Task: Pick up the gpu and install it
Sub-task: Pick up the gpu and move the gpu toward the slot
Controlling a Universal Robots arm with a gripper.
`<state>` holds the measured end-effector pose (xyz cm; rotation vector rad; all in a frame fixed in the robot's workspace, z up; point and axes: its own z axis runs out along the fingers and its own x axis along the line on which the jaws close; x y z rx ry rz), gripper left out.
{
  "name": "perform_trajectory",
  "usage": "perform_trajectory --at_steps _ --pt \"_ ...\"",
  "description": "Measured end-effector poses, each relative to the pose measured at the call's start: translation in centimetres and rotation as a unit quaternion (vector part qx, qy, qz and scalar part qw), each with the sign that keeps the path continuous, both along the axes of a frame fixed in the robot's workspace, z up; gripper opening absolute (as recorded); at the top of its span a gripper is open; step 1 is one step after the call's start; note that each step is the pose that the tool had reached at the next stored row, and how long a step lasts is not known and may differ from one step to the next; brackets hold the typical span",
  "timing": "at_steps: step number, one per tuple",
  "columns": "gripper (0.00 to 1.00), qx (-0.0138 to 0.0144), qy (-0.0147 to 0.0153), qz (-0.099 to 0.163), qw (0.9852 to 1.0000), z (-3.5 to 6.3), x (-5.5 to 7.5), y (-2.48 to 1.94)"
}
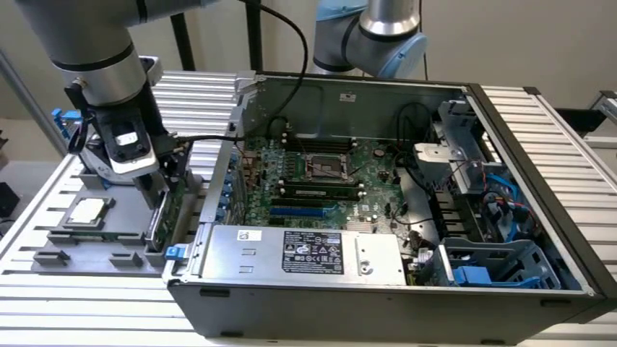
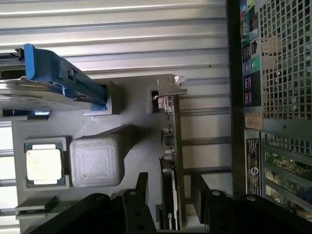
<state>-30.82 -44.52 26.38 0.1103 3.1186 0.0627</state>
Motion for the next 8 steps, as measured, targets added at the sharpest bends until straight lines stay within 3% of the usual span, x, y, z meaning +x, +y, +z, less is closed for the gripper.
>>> perform_trajectory --at_steps 8 --pt "1.00 0.0001 -0.0001 0.000 1.0000 -1.60 0.0 -0.82"
